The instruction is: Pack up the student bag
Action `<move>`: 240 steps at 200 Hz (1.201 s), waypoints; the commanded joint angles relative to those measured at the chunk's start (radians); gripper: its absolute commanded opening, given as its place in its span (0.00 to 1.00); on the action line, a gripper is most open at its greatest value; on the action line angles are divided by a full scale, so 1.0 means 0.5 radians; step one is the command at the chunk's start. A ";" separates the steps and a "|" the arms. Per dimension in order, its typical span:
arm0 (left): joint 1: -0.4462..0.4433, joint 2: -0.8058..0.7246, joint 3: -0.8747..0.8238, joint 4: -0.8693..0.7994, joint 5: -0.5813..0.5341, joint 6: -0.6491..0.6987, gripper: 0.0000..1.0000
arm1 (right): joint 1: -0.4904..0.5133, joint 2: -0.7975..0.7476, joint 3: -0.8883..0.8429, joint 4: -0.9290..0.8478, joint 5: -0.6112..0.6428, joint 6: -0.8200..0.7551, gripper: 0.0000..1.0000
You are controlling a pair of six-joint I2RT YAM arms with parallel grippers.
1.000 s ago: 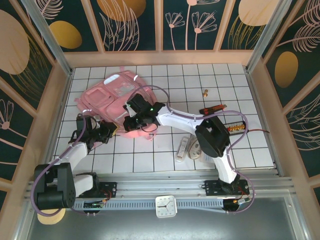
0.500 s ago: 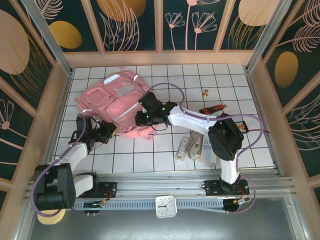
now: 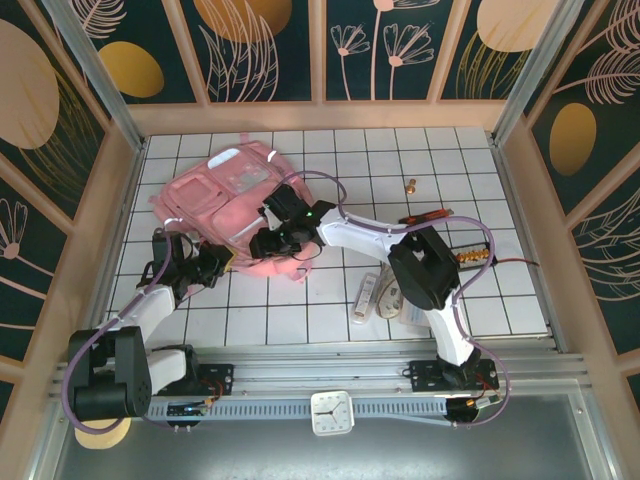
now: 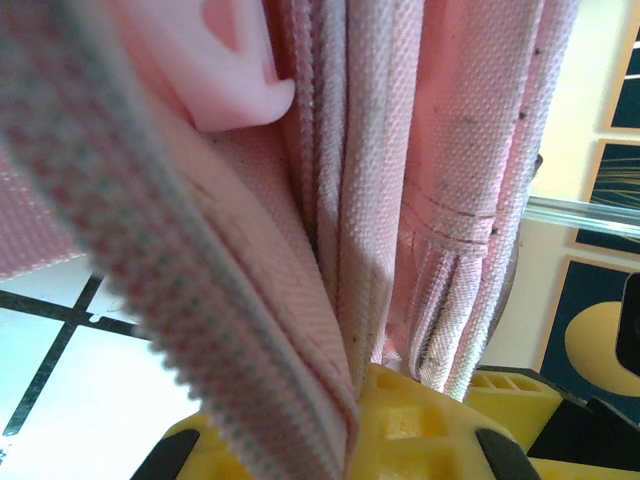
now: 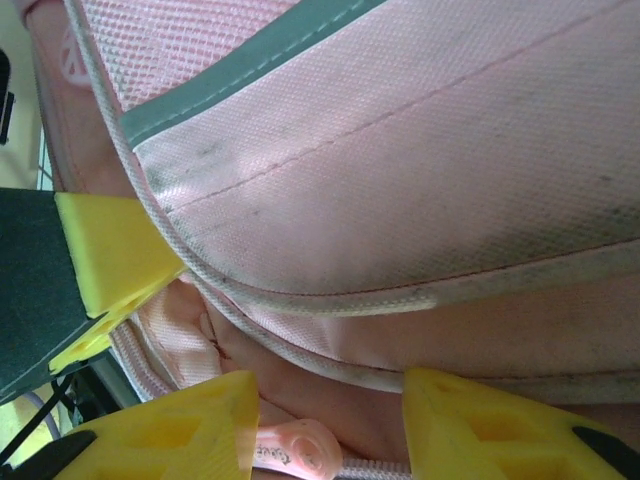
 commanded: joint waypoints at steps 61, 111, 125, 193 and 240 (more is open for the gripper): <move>0.008 -0.034 0.032 0.173 0.079 -0.015 0.00 | 0.042 0.023 -0.046 0.094 -0.176 -0.015 0.30; 0.008 -0.022 0.044 0.160 0.074 -0.009 0.00 | 0.041 -0.002 -0.103 0.119 -0.178 -0.006 0.17; 0.008 -0.024 0.051 0.147 0.073 -0.003 0.00 | 0.041 -0.002 -0.104 0.103 -0.143 -0.002 0.08; 0.011 -0.046 0.104 -0.118 -0.056 0.120 0.00 | 0.049 -0.376 -0.270 -0.107 0.561 -0.059 0.00; 0.036 -0.034 0.147 -0.225 -0.114 0.151 0.00 | 0.055 -0.625 -0.492 -0.269 1.064 -0.071 0.00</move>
